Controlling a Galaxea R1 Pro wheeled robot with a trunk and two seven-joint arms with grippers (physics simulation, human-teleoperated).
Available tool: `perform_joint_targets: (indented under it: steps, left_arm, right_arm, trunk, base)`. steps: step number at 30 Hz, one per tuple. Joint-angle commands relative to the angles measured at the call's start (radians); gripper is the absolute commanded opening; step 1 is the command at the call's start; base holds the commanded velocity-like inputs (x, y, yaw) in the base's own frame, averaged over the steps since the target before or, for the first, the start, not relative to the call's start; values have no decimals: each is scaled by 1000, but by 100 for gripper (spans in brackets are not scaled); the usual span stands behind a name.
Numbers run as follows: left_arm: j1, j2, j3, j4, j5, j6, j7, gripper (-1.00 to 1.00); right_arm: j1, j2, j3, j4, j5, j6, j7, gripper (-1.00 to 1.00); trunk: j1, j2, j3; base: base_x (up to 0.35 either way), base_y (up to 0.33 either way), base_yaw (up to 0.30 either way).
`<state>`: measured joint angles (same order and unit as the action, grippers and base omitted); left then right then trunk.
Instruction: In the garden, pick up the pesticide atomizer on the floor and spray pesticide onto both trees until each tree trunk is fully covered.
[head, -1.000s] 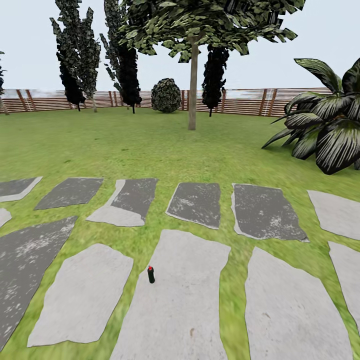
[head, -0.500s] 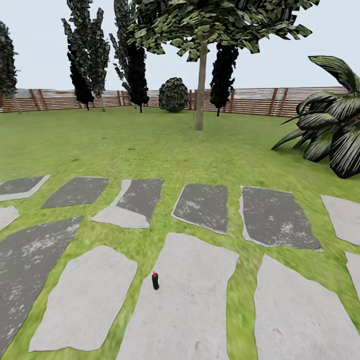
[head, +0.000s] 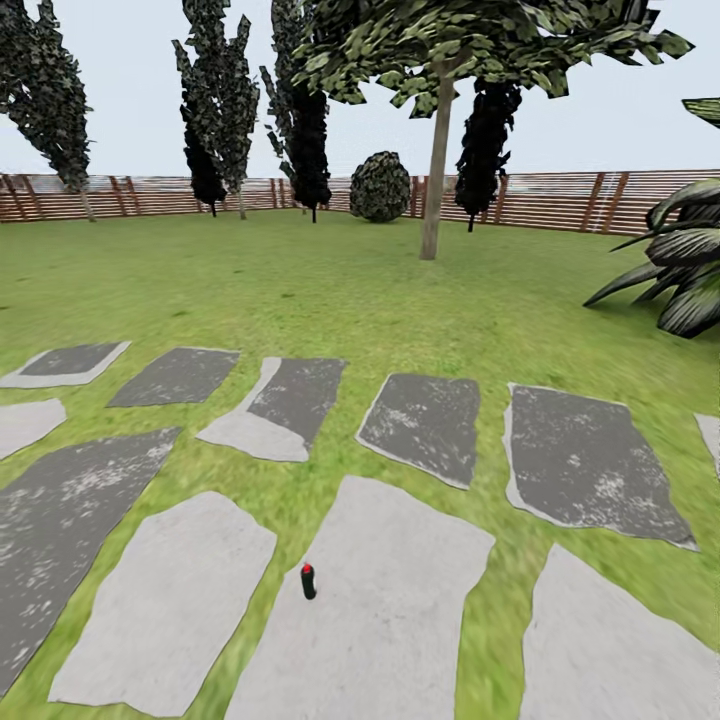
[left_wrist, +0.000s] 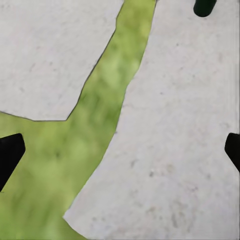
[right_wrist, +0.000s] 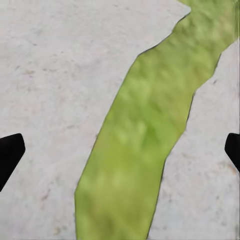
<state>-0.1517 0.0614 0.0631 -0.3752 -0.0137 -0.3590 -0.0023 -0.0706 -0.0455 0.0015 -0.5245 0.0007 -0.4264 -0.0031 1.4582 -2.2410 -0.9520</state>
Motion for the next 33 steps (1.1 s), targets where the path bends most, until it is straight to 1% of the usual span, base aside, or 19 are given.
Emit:
perform_joint_targets:
  steps: [1,18,21,27,29,33]
  left_arm:
    - [0,0,0,0,0,0,0,100]
    - [0,1,3,-1,1,0,1,100]
    - [0,2,8,-1,1,0,1,100]
    - [0,3,11,0,1,0,0,100]
    - [0,1,4,-5,2,0,-1,100]
    - [-5,0,4,-12,3,12,-1,100]
  right_arm:
    - [0,0,0,0,0,0,0,100]
    - [0,0,0,0,1,0,-2,100]
    - [0,0,0,1,1,0,-2,100]
    - [0,0,0,1,1,0,-2,100]
    - [0,0,0,1,1,0,0,100]
    - [-1,-1,0,-16,-1,1,0,100]
  trunk:
    - [0,0,0]
    - [0,0,0]
    - [0,0,-1]
    - [0,0,-4]
    - [0,0,-4]
    - [0,0,-4]
  base:
    - [29,-307,8]
    - [3,-308,2]
    - [2,-308,133]
    - [91,-301,238]
    - [231,-240,69]
    - [159,-147,18]
